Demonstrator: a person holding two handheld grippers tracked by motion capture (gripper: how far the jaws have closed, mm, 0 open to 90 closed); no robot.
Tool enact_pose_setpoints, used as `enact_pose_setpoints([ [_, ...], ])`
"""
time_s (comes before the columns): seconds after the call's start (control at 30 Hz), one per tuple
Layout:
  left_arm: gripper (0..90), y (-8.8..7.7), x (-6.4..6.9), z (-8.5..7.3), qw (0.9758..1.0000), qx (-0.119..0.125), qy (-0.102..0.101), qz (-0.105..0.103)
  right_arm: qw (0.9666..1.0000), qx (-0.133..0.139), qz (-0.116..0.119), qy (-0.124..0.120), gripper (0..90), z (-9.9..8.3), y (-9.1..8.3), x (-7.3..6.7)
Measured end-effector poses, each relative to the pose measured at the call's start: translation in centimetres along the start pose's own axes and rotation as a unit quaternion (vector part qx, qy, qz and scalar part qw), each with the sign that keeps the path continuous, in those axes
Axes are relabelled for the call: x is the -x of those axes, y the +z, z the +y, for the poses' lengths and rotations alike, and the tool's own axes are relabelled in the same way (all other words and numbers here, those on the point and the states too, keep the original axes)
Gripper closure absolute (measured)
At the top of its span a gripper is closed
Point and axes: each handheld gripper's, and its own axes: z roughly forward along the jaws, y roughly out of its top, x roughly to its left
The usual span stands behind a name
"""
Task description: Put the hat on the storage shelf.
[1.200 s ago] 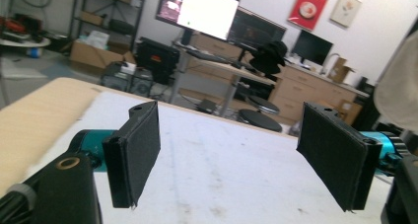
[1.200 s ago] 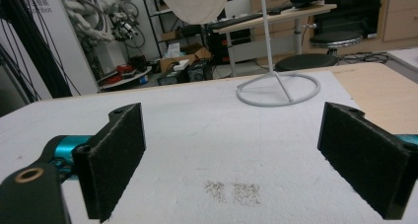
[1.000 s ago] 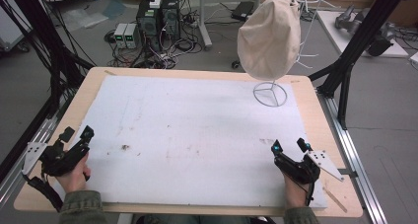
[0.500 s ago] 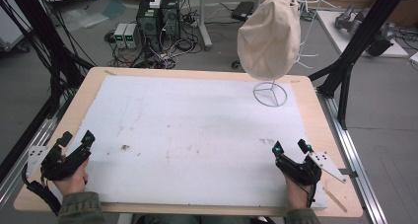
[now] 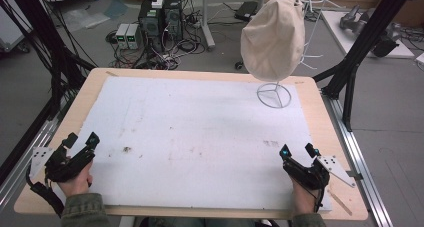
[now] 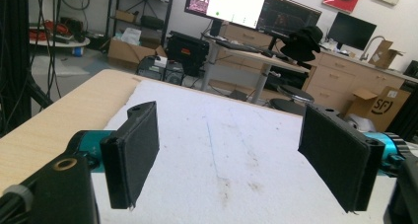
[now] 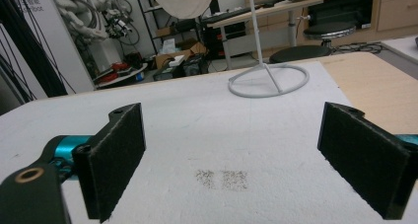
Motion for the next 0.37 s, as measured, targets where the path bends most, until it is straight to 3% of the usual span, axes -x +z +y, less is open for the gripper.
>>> enact_pose_setpoints([
  [0.37, 23.5, -0.13, -0.22, -0.2, 1.0, -0.004, -0.002, 0.0, 1.0, -0.006, 0.002, 0.0, 9.9, -0.05, 0.21, -0.12],
])
